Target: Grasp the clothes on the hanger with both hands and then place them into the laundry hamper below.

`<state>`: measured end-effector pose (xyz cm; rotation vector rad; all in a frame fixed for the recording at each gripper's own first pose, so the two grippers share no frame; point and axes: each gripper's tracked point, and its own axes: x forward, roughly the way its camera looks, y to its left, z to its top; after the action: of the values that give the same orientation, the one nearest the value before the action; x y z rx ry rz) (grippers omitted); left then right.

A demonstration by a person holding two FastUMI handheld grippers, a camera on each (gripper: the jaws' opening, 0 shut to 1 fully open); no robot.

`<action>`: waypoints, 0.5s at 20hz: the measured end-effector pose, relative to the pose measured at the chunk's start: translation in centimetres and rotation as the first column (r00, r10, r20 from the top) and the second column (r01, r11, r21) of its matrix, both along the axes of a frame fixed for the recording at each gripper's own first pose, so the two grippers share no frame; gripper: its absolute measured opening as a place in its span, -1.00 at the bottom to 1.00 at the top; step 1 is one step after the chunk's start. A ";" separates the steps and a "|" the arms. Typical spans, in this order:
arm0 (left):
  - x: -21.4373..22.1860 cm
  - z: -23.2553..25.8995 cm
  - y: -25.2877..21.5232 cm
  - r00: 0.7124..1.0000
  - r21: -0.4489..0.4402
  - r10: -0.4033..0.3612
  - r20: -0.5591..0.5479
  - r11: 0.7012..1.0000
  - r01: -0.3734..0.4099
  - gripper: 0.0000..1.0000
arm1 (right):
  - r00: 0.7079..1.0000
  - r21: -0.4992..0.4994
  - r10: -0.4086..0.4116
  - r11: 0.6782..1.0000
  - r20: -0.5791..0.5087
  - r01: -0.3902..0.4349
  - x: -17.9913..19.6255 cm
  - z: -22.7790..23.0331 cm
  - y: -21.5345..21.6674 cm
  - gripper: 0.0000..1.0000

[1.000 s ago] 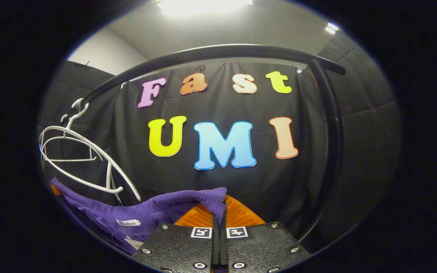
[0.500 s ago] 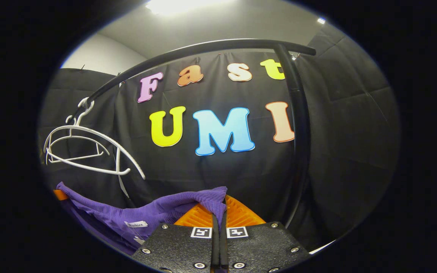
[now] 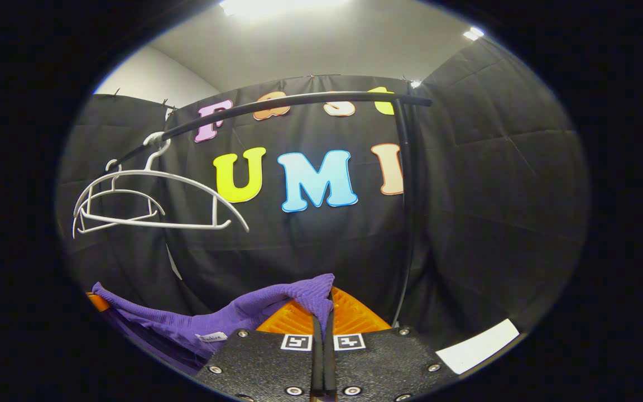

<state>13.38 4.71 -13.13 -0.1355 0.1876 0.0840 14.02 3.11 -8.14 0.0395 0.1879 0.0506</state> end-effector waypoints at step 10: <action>-5.2 -5.1 0.8 0.981 -0.072 -0.165 -0.106 0.985 0.158 -0.99 | 0.988 -0.008 -0.050 0.999 -0.144 0.049 -11.8 -5.7 4.1 -1.00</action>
<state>8.18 5.49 -18.27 -0.1786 0.3125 -0.0764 2.18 7.22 -13.80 0.0439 0.3318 -0.0024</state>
